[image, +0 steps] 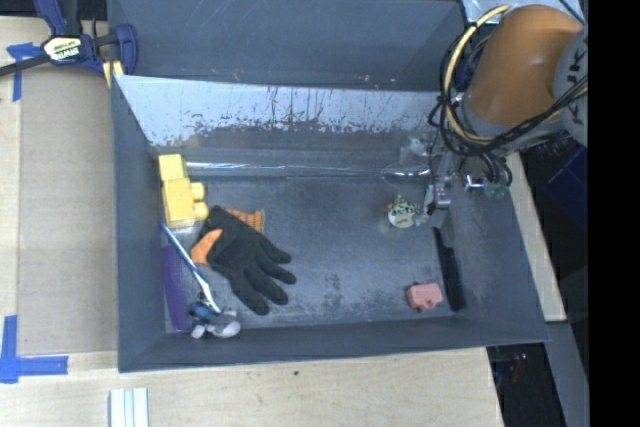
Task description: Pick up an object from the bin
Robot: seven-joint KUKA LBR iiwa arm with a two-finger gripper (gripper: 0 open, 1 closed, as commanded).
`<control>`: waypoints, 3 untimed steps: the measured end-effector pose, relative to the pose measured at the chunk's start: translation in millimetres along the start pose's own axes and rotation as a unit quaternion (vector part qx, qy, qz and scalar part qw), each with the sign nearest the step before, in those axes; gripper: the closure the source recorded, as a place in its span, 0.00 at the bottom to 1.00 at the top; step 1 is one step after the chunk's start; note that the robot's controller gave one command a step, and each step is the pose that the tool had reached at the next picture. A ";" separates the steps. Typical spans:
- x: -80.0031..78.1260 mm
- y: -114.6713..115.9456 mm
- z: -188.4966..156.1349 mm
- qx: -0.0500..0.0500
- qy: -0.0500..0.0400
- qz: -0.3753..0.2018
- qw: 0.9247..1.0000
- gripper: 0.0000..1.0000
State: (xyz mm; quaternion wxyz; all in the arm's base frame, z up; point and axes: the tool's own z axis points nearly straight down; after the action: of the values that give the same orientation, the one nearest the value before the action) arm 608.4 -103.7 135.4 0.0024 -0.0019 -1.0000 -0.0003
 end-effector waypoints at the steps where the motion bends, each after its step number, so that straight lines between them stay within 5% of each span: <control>1: -2.1 0.3 -4.9 0.001 -0.004 -0.001 1.000 0.00; 2: -9.4 -13.3 56.4 0.000 -0.004 0.078 0.997 0.00; 3: -5.8 -13.9 -9.1 0.000 -0.010 0.101 0.995 0.00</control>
Offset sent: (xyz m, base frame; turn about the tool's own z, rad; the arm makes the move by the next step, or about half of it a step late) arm 0.0081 -0.0144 -0.0654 0.1730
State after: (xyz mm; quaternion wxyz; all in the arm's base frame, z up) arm 614.1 -117.7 144.4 -0.0080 -0.1026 -0.9947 0.0002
